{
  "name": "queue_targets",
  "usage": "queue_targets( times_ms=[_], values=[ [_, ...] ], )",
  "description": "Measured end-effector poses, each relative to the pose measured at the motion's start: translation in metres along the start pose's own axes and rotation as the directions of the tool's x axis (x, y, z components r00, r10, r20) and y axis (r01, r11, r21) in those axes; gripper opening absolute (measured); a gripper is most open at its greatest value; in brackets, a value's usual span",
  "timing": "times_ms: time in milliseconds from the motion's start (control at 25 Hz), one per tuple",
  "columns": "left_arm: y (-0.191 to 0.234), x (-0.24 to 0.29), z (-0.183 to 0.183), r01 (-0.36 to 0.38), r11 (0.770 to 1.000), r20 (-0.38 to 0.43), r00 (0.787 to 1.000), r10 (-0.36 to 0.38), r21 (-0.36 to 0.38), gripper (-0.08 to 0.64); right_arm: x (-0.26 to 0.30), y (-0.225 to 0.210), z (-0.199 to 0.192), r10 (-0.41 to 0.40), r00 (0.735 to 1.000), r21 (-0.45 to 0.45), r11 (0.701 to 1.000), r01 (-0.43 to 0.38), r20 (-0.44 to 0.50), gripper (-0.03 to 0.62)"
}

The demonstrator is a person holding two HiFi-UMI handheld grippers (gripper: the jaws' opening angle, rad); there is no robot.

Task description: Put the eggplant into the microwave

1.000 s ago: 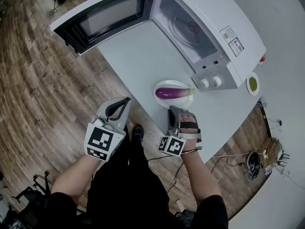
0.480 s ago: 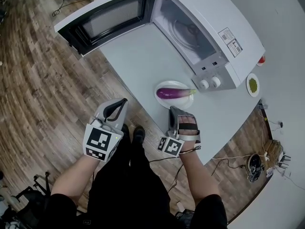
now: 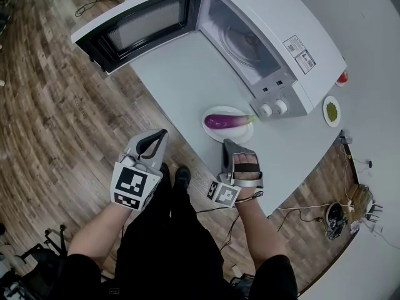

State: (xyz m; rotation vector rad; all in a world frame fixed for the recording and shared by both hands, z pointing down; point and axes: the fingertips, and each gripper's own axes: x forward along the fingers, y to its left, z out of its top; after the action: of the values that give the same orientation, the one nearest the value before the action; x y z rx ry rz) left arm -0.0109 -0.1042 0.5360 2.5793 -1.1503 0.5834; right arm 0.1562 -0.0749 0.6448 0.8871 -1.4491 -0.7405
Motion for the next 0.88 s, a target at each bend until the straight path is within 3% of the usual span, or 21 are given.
queue_targets(
  times_ms=[880],
  values=[
    [-0.006, -0.001, -0.007, -0.045, 0.999, -0.018, 0.999, 0.045, 0.001, 0.008, -0.008, -0.009, 0.008, -0.105, 0.989, -0.065, 0.992, 0.112, 0.106, 0.021]
  ],
)
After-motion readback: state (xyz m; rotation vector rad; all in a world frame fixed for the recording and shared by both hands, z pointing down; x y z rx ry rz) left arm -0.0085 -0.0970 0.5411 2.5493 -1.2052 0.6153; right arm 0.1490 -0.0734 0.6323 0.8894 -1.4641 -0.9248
